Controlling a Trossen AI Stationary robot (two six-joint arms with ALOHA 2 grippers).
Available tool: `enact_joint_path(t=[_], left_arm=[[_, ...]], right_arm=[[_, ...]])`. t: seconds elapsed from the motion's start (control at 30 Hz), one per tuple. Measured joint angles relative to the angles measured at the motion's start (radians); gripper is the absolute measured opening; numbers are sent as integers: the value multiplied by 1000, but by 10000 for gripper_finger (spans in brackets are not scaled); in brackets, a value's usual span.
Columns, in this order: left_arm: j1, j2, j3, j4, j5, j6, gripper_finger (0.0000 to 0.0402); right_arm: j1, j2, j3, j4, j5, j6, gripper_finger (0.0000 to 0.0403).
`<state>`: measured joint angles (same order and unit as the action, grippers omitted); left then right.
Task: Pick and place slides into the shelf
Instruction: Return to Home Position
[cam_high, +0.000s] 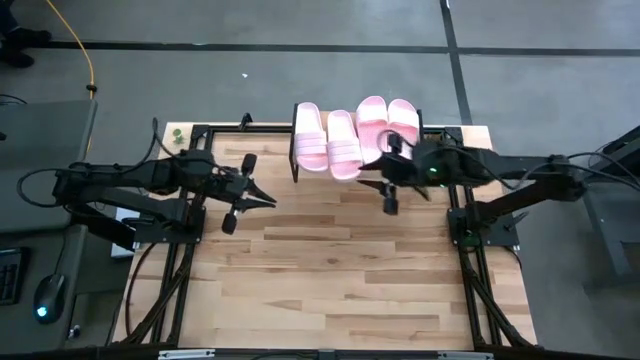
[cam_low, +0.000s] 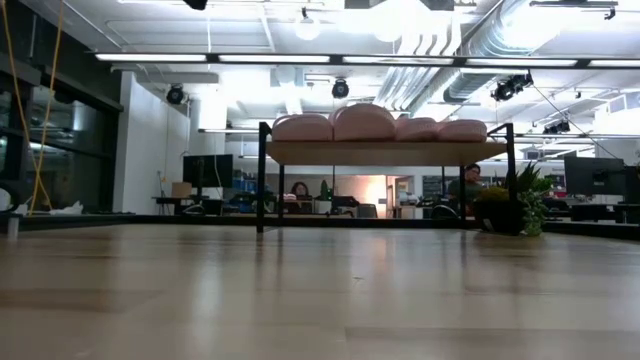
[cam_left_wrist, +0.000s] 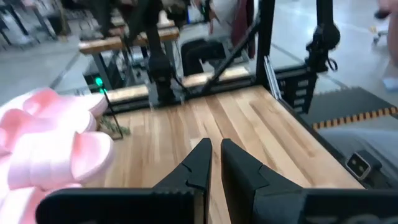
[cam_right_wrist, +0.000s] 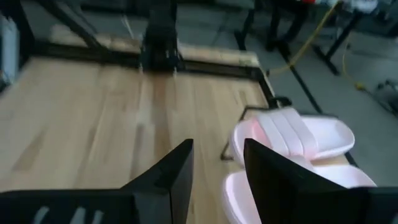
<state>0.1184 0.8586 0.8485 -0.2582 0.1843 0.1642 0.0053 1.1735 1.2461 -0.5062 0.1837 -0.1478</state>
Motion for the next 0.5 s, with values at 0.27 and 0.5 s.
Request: enact_joint_path(t=[0.27,0.5], left_arm=[[0,-104,-90,100,-2,-46,24],[0,-115,-163,179,-2,-80,24]], right_arm=[[62,-275,-340,312,3,16,133],[92,-470,-571,519,14,12,133]])
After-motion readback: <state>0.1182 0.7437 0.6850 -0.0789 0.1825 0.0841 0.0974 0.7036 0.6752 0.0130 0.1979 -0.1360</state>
